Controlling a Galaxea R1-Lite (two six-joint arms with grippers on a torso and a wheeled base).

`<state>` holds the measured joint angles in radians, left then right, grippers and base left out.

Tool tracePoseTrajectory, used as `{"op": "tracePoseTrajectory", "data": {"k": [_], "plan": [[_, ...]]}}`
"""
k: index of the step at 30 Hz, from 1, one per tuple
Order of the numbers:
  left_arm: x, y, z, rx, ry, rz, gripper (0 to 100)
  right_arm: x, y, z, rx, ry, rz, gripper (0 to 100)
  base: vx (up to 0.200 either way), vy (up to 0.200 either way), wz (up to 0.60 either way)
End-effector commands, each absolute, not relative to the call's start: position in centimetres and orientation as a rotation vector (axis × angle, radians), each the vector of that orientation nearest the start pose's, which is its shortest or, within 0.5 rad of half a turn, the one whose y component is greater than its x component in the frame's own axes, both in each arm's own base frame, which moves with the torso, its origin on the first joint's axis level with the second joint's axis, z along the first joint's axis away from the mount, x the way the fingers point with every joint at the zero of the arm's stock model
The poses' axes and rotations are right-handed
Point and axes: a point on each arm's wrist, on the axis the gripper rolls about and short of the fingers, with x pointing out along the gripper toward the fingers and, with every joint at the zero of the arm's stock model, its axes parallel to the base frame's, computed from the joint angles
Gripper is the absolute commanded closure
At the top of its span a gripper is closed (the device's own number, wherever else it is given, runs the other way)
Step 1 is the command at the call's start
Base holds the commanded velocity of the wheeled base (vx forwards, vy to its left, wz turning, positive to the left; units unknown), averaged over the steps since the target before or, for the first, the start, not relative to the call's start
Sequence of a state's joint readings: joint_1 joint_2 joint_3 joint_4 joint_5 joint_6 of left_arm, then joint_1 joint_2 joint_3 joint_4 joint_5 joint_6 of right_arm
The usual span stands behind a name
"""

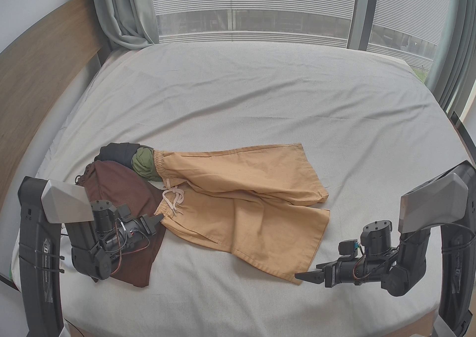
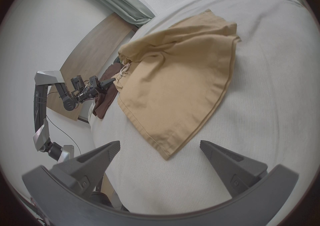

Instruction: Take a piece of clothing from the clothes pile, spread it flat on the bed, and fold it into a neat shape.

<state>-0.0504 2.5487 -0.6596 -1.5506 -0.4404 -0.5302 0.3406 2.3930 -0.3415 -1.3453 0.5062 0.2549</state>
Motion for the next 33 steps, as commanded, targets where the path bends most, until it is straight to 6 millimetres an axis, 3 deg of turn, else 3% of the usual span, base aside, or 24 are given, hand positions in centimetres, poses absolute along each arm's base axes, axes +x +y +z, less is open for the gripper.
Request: {"op": "tracePoseTrajectory", "data": {"k": [1,13,33], "plan": [[36.0,-2.8,-5.5,-0.58,0.456,-0.387,100,25.8,10.7,-6.3,0.294,0.875,0.713,0,0.0,0.0,0.0],[36.0,-2.8,-5.4,-0.581,0.454,-0.389,100,25.5,12.3,-7.8,0.322,0.882,0.729,0,0.0,0.0,0.0],[36.1,-2.7,-5.4,-0.578,0.45,-0.389,100,24.9,13.6,-7.9,0.365,0.885,0.71,0,0.0,0.0,0.0]]}}
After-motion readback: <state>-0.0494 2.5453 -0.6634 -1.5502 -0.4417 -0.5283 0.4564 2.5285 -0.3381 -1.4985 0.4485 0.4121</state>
